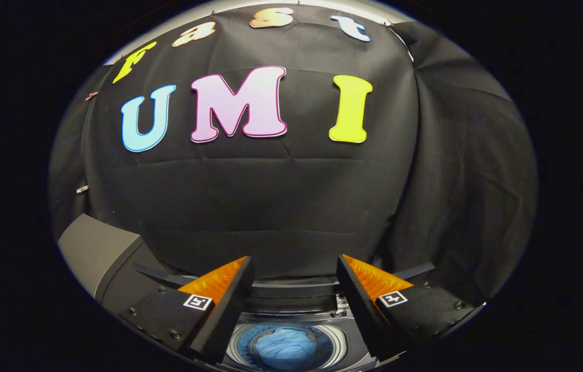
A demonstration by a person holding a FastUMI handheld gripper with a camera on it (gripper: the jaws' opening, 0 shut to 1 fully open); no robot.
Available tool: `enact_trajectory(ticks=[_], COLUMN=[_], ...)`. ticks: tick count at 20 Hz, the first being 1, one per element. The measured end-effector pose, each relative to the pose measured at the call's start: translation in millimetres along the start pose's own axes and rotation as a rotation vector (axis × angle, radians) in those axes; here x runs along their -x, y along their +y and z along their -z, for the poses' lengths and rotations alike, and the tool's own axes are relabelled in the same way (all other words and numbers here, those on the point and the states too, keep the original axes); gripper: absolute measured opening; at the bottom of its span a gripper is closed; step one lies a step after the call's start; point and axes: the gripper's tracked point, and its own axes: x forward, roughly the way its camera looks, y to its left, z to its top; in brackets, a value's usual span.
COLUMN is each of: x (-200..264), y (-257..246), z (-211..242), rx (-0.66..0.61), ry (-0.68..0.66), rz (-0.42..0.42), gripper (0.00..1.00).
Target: Put the clothes into the washing machine and then close the washing machine lid.
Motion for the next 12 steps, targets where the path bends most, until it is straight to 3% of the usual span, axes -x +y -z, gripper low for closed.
enact_trajectory(ticks=[12], x=[42.6], y=[-1.9], z=[33.4], rx=[0.004], ry=[0.046], rz=[0.073], gripper=[1.0])
